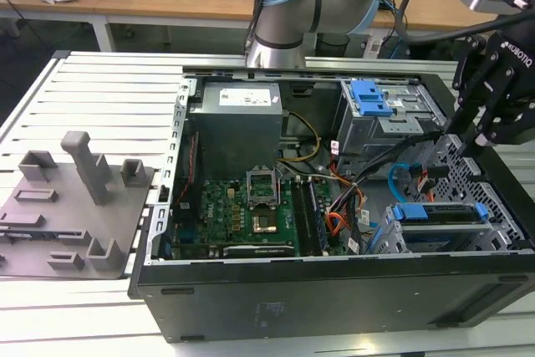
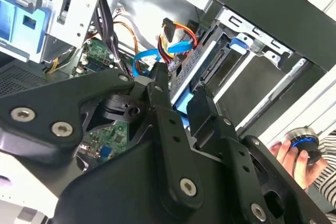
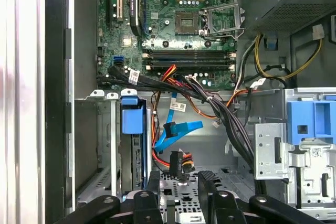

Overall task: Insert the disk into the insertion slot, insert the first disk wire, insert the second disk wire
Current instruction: 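Insert the first disk wire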

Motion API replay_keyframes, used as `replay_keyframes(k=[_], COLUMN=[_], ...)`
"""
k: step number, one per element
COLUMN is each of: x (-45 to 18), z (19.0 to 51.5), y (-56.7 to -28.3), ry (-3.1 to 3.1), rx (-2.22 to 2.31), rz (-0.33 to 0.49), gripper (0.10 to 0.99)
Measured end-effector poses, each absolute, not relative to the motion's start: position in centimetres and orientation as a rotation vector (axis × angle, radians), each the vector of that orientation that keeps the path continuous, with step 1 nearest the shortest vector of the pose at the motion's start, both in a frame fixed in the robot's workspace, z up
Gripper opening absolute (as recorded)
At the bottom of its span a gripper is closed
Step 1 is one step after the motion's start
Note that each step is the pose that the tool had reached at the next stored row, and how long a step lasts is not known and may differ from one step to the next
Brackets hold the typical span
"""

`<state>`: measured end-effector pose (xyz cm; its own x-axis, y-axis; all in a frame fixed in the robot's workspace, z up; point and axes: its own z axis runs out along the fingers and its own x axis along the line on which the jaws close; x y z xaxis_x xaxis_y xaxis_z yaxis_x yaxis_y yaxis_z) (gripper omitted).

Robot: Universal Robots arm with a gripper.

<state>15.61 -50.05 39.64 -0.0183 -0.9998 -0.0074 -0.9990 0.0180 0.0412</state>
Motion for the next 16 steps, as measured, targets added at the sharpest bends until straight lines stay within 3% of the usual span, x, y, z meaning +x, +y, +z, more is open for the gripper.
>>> replay_keyframes(k=[16], x=[15.1], z=[35.2], y=[-50.0], ry=[-2.229], rx=[2.174], rz=[-0.048], gripper=[0.420])
